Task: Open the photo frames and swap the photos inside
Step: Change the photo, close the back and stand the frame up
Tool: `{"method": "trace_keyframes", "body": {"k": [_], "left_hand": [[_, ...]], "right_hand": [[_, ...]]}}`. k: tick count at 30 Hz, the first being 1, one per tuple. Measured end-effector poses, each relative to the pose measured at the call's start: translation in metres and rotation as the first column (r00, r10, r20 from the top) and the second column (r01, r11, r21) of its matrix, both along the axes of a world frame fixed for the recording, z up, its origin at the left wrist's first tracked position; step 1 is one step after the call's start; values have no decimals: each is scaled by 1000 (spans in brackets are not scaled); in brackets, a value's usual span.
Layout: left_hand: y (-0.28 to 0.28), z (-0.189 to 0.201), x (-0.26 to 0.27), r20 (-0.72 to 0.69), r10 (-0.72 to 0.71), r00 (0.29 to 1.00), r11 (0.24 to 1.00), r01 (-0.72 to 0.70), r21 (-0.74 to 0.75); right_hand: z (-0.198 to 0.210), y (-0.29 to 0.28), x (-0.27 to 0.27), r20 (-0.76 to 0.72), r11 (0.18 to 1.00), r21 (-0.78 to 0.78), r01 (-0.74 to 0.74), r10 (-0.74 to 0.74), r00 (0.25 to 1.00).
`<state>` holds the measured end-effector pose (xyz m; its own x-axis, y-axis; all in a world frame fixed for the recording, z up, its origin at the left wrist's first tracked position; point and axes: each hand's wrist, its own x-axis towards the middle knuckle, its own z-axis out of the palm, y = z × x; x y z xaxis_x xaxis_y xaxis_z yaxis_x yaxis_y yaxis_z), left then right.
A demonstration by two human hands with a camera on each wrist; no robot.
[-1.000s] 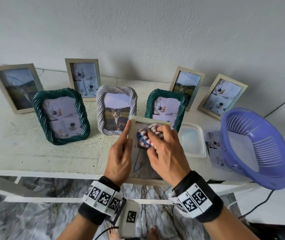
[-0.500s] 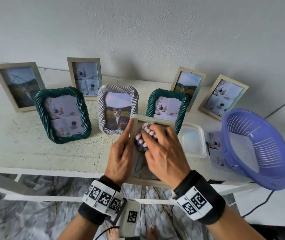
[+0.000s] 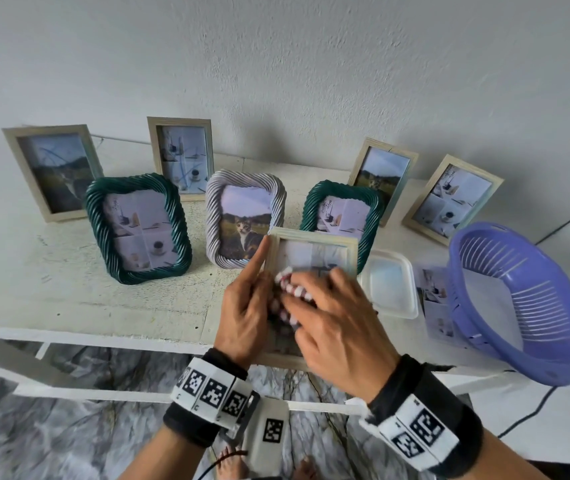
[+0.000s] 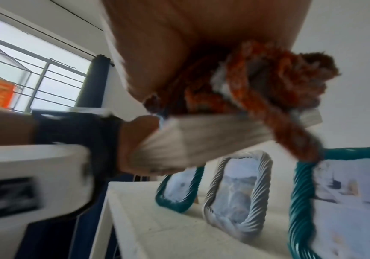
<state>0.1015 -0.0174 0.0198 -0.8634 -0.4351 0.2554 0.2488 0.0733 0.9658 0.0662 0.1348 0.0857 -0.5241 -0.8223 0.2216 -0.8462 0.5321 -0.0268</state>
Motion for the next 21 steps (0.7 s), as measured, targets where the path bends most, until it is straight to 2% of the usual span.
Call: {"method": "trace_keyframes", "body": {"k": [3,5,8,11,13,18,21], "left_hand": [[-5,1,1,-6,17,1000,999,-17,-42],[-5,3,3,-6,0,1000,998,-1,-65],[0,6,3,-22,0,1000,994,-3,-111],[4,11,4,-31,4,1000,994,-7,-106],[2,10,1,-14,9,1000,996,-11,-91],[-5,17,1,1,20,1000,998,-20,-60],[-1,15,4,17,29,999,997,-27,-76]], "right_hand": [[-1,21,10,-19,997,36,-66,67,998],[2,28,3,-97,1000,21,9,-7,995],[10,22,-17,-170,980,9,197,-192,966],[14,11,-27,-163,967,-26,253,-254,953],[10,8,-18,-120,980,-54,194,-199,973],[-4,21,16,-9,995,-21,-102,102,995],[-1,31,12,-39,991,2,-135,135,990]]}}
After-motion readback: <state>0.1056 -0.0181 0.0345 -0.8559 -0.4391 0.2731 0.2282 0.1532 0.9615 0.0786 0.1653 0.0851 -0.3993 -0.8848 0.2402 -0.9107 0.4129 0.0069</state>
